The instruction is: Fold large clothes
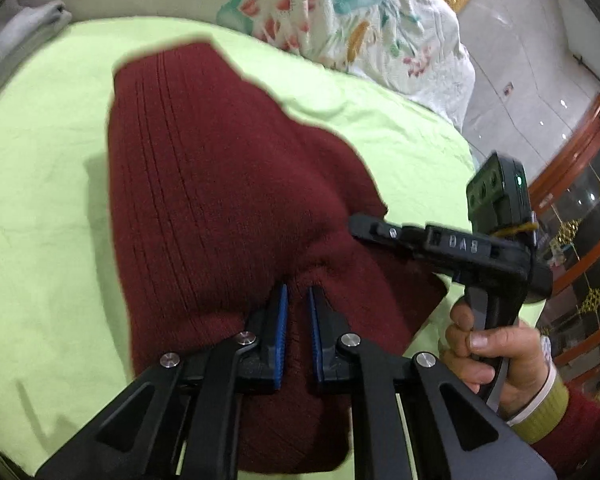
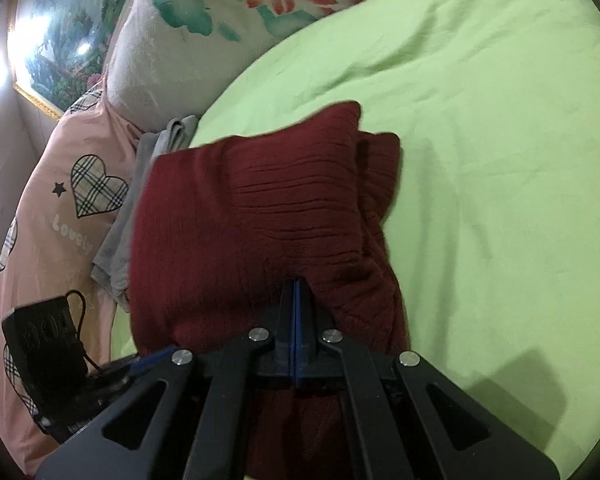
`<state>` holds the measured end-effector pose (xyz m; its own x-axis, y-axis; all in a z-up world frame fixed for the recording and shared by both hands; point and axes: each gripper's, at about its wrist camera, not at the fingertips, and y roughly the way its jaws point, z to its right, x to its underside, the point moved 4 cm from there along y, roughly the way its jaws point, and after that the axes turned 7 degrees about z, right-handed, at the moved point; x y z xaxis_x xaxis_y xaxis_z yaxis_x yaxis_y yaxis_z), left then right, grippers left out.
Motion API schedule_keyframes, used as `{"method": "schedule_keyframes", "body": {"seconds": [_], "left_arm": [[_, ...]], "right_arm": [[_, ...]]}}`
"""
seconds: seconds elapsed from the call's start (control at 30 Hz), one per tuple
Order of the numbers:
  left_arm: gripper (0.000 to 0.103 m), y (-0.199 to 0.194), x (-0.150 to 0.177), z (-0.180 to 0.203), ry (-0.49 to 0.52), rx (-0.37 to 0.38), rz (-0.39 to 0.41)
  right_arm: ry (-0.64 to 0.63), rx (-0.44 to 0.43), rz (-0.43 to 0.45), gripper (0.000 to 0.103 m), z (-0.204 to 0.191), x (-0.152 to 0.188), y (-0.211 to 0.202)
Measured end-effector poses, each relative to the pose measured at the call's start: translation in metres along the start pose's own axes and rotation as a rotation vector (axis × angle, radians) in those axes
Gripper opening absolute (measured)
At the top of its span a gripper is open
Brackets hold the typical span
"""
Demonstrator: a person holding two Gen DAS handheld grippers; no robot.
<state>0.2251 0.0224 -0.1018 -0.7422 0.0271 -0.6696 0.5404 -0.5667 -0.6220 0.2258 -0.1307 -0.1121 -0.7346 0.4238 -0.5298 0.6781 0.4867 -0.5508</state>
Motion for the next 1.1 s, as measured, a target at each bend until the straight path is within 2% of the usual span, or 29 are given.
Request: {"method": "schedule_keyframes", "body": {"seconds": [0.1, 0.17, 0.23, 0.3, 0.33, 0.4, 0.43, 0.5, 0.6, 0.77, 0.87, 0.9, 0.97, 1.0, 1.03, 1.1], "left_arm": [[0.011, -0.034, -0.015, 0.004, 0.009, 0.01, 0.092], [0.011, -0.046, -0.029, -0.006, -0.027, -0.005, 0.133], [0.009, -0.048, -0.039, -0.015, -0.05, -0.013, 0.149], [0.005, -0.036, -0.045, -0.028, -0.082, -0.03, 0.125], [0.005, -0.023, -0.044, -0.032, -0.094, -0.03, 0.087], [0.005, 0.0, -0.038, -0.035, -0.071, -0.049, 0.022], [0.005, 0.008, -0.034, -0.035, -0.047, -0.072, 0.008], [0.005, 0.016, -0.028, -0.035, -0.046, -0.077, 0.004], [0.005, 0.01, -0.033, -0.034, -0.061, -0.077, 0.006], [0.003, -0.034, -0.017, -0.011, -0.028, -0.021, 0.045], [0.004, -0.06, 0.005, 0.008, 0.012, 0.027, 0.074], [0.004, -0.06, 0.012, 0.012, 0.02, 0.025, 0.061], [0.003, -0.043, 0.026, 0.01, 0.036, -0.013, 0.0], [0.001, -0.033, 0.031, 0.007, 0.033, -0.019, -0.027], [0.001, -0.024, 0.035, 0.004, 0.017, 0.002, -0.046], [0.001, -0.019, 0.036, 0.002, 0.002, 0.014, -0.048]], "right_arm": [[-0.039, -0.022, 0.04, 0.003, -0.02, -0.009, -0.017], [-0.069, -0.038, 0.065, 0.003, -0.034, -0.018, -0.024], [-0.082, -0.065, 0.048, 0.003, -0.045, -0.023, -0.017], [-0.117, -0.013, 0.036, 0.003, -0.049, -0.025, -0.002], [-0.117, 0.02, 0.026, 0.003, -0.046, -0.024, 0.005], [-0.09, 0.11, 0.005, 0.0, -0.025, -0.022, 0.021], [-0.079, 0.121, 0.002, 0.0, -0.017, -0.021, 0.024], [-0.028, 0.096, 0.013, 0.0, 0.001, -0.02, 0.027], [-0.009, 0.066, 0.011, 0.0, 0.004, -0.023, 0.023], [-0.026, 0.005, 0.029, 0.002, -0.016, -0.019, -0.007], [-0.07, -0.072, 0.036, 0.002, -0.035, -0.002, -0.032], [-0.092, -0.08, 0.026, 0.002, -0.039, 0.008, -0.036], [-0.125, -0.016, -0.016, 0.002, -0.034, 0.024, -0.031], [-0.142, 0.064, -0.048, 0.002, -0.025, 0.032, -0.023], [-0.14, 0.11, -0.066, 0.0, -0.014, 0.037, -0.017], [-0.064, 0.07, -0.053, 0.0, 0.005, 0.037, -0.014]]}}
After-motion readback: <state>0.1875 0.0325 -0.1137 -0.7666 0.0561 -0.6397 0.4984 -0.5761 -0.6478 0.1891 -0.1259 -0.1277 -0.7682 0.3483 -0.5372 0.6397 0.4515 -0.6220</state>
